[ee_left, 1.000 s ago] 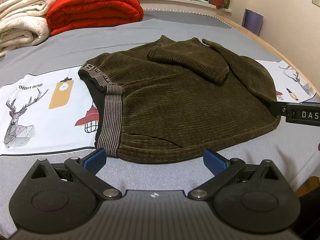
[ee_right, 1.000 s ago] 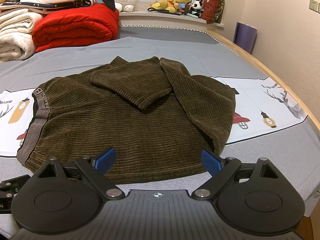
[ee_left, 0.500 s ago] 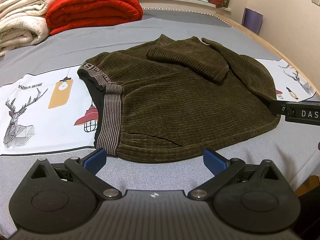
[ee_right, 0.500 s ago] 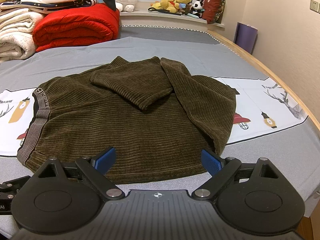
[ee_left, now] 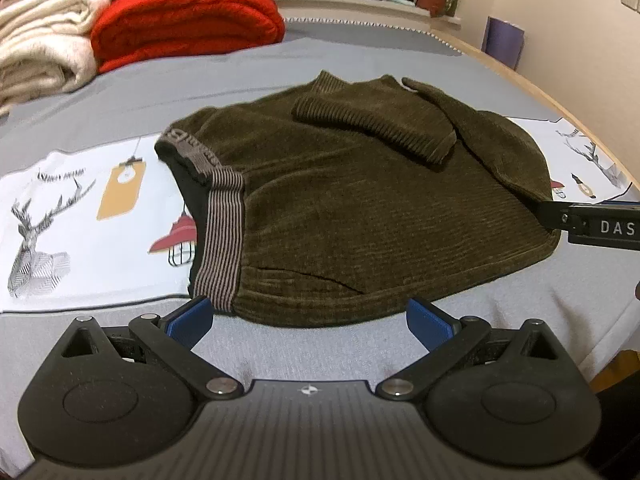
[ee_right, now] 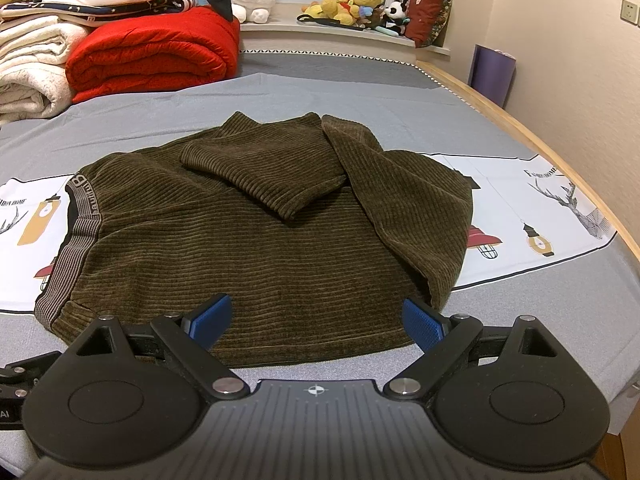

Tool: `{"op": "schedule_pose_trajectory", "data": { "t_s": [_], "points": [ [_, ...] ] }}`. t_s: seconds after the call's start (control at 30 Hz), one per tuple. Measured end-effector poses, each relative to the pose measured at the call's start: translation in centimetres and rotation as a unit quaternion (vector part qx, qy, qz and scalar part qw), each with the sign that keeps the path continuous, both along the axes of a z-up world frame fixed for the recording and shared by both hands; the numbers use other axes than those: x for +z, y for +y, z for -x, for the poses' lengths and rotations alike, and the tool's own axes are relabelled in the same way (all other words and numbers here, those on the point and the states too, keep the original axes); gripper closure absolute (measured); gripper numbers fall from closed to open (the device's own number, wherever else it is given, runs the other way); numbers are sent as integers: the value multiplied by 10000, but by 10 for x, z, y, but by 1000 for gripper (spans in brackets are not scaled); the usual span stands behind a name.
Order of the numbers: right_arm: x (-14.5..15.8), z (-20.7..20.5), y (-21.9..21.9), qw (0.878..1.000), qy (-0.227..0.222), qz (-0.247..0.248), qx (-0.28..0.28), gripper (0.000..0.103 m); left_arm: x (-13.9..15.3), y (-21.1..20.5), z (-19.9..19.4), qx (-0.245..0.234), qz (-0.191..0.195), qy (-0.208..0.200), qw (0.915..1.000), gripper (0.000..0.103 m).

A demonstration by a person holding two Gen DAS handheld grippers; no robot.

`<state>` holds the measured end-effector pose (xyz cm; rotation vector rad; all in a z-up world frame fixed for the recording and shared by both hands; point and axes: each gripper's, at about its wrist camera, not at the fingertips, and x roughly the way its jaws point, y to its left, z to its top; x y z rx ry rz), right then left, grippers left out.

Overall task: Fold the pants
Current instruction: 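Grasp the grey striped waistband edge with the left gripper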

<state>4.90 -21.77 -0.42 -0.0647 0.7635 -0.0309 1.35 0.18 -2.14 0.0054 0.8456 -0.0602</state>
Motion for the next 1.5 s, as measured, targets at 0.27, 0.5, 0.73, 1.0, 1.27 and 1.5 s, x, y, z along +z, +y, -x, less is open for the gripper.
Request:
{"op": "schedule_pose_trajectory", "data": {
  "t_s": [0.27,0.5,0.73,1.0,1.27,1.5],
  "points": [
    [0,-1,0,10000,33,-76,-14,10,24,3,4,-525,-214,-622,9965,12],
    [2,-1,3,9998,-2,-118,129,12,46,61,-56,-1054,-231,-498,9929,65],
    [5,-7,-2,9997,-94,-232,23,48,-24,147,-122,519,1322,959,9852,62],
    [1,-24,0,9986,89,-488,154,44,-56,137,-161,702,1545,1398,9755,49],
    [-1,-30,10,9980,24,-576,255,41,-72,118,-170,494,1363,1166,9825,45],
    [2,-29,23,9973,-253,-639,239,41,-57,107,-156,75,878,782,9930,76]
  ]
}}
